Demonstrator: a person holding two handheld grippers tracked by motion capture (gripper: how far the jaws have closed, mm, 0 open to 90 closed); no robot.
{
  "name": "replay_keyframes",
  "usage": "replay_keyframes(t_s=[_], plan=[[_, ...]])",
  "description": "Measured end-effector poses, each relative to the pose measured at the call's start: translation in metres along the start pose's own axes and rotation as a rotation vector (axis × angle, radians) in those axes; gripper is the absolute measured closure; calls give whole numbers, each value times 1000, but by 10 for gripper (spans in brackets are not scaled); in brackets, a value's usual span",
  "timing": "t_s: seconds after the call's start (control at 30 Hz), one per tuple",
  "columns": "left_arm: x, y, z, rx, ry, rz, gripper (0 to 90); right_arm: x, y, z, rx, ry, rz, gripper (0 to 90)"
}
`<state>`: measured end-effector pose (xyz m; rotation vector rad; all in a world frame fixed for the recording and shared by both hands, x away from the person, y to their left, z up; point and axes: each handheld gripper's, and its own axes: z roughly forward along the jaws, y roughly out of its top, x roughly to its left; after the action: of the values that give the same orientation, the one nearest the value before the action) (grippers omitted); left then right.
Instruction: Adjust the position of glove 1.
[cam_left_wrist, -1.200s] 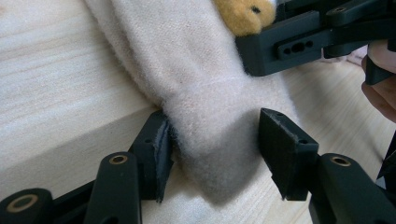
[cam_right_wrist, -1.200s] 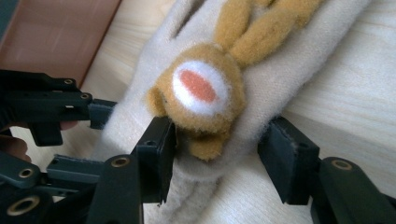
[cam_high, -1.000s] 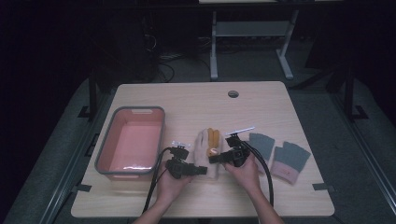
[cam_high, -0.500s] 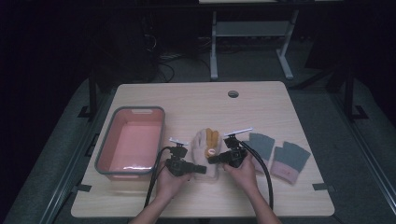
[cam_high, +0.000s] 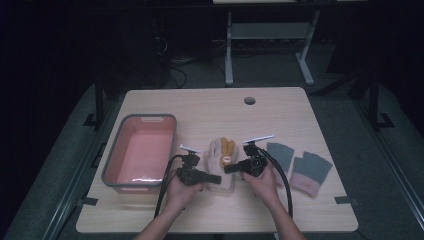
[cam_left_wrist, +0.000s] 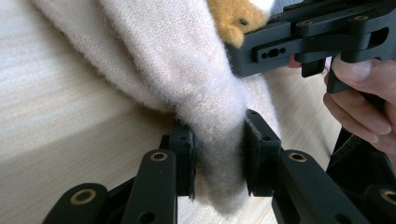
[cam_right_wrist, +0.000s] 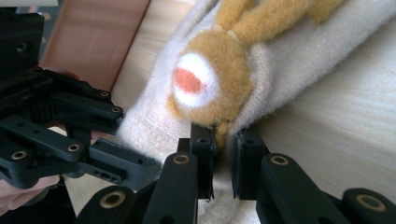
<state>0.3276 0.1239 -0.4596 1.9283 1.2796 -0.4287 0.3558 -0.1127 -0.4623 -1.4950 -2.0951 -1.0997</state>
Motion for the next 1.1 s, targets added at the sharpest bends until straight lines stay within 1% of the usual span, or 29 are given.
replay_keyframes(t_s=[0.3, 0.37, 0.53, 0.67, 0.7, 0.8, 0.9, 0.97, 1.0, 1.1], plan=[[-2, 1, -4, -9, -14, 7, 691, 2, 1, -5, -4, 14, 1, 815], [-2, 2, -6, -21, -22, 5, 691, 3, 2, -7, -11, 25, 4, 815], [-2, 3, -9, -26, -34, 2, 691, 6, 4, -10, -10, 22, -5, 815], [-7, 7, -15, -34, -33, 19, 691, 12, 7, -16, -20, 24, -19, 817], [-10, 9, -19, -39, -30, 28, 691, 14, 9, -18, -25, 27, -22, 817], [-12, 11, -22, -44, -33, 32, 691, 17, 11, -21, -29, 28, -26, 817], [-14, 13, -25, -47, -36, 39, 691, 19, 13, -24, -39, 44, -18, 818], [-16, 14, -28, -50, -41, 39, 691, 20, 14, -26, -40, 45, -20, 818], [-16, 15, -30, -50, -42, 43, 691, 23, 15, -28, -43, 44, -27, 819], [-17, 17, -35, -59, -52, 46, 691, 26, 17, -30, -47, 46, -27, 819]])
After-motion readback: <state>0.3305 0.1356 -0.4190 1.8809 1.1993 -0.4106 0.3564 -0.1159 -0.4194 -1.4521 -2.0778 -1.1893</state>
